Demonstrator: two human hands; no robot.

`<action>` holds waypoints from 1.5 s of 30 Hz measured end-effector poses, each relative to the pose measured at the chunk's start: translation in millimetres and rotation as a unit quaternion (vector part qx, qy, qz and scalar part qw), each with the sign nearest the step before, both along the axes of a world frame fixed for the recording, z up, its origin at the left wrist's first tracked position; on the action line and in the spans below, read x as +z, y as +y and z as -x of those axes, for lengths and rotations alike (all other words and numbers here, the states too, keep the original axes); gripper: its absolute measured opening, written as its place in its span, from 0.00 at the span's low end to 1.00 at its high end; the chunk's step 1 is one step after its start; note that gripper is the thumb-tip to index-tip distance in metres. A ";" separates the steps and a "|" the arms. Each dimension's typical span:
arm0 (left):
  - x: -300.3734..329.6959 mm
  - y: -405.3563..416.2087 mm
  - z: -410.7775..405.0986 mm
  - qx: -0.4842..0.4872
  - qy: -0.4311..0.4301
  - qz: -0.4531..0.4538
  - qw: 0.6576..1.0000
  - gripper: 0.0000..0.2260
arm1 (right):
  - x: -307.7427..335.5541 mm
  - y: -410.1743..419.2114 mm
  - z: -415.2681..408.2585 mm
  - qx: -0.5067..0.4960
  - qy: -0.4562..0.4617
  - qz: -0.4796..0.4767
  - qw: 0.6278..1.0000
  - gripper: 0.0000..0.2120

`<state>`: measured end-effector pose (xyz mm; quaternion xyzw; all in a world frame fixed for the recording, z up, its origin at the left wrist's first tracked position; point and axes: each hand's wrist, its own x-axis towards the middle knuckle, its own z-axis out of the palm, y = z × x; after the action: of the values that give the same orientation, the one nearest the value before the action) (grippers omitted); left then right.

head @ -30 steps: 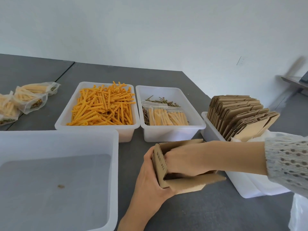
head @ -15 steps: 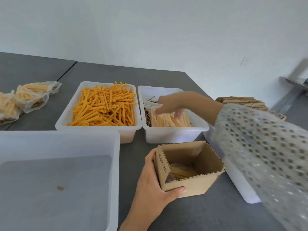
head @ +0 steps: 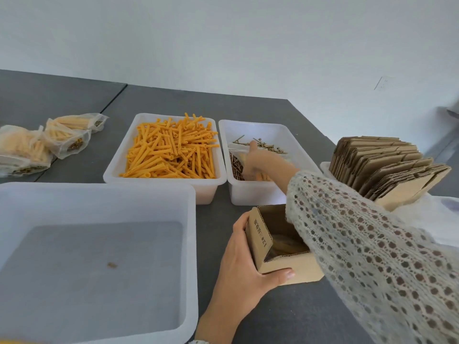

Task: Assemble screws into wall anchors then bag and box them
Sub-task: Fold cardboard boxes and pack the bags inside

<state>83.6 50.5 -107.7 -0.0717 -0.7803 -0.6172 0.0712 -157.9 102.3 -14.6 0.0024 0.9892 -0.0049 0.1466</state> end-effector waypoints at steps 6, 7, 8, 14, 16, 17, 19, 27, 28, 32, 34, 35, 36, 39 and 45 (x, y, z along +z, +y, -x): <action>1.5 0.8 0.8 0.003 0.004 0.010 1.000 0.47 | 56.2 42.9 -18.3 -0.054 -0.008 0.222 0.974 0.32; 1.4 1.3 1.1 0.002 0.005 0.012 1.000 0.47 | 62.7 50.9 -23.1 -0.059 0.010 0.290 0.955 0.28; 1.2 1.7 1.2 0.002 0.006 0.014 1.000 0.47 | 68.4 59.9 -30.1 -0.063 0.034 0.363 0.929 0.24; -0.7 2.4 1.9 0.010 0.016 0.014 1.000 0.48 | 99.0 93.4 -91.9 -0.021 0.034 0.759 0.649 0.15; -1.8 2.7 1.9 0.011 0.019 0.010 1.000 0.48 | 101.1 102.7 -112.5 0.007 0.044 0.775 0.630 0.18; -2.0 2.6 1.8 0.013 0.021 0.008 1.000 0.48 | 99.1 106.6 -121.9 0.015 0.048 0.771 0.635 0.21; -2.2 2.3 1.4 0.017 0.024 0.009 1.000 0.48 | 90.9 113.9 -141.0 0.019 0.040 0.752 0.658 0.30; -3.3 1.0 0.7 0.009 0.030 -0.001 1.000 0.48 | 50.6 123.6 -194.5 0.169 0.193 0.535 0.805 0.34; -3.1 0.8 0.5 0.009 0.030 -0.001 1.000 0.48 | 47.2 122.9 -196.3 0.193 0.201 0.522 0.806 0.33; -3.6 0.0 0.6 0.014 0.031 0.003 0.999 0.48 | 35.8 124.8 -197.3 0.284 0.212 0.452 0.819 0.33; -4.4 -0.2 1.4 0.017 0.032 0.006 0.999 0.48 | 33.9 127.0 -196.4 0.296 0.191 0.412 0.840 0.33; -4.8 -0.3 1.6 0.018 0.031 0.008 0.999 0.48 | 34.6 130.1 -195.5 0.299 0.170 0.392 0.853 0.31; -5.1 -0.3 1.9 0.020 0.032 0.008 0.999 0.48 | 36.5 133.9 -193.7 0.306 0.140 0.365 0.868 0.27; -7.0 0.1 2.6 0.022 0.034 0.007 0.999 0.49 | 42.5 142.2 -186.4 0.344 0.042 0.236 0.908 0.21; -9.2 1.2 5.2 0.019 0.033 0.023 0.999 0.50 | 48.2 126.6 -176.7 0.397 0.003 0.076 0.915 0.27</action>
<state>78.4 51.6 -116.9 -0.0792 -0.7927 -0.5949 0.1069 18.8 228.9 33.6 -0.4013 0.9060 -0.0211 0.1329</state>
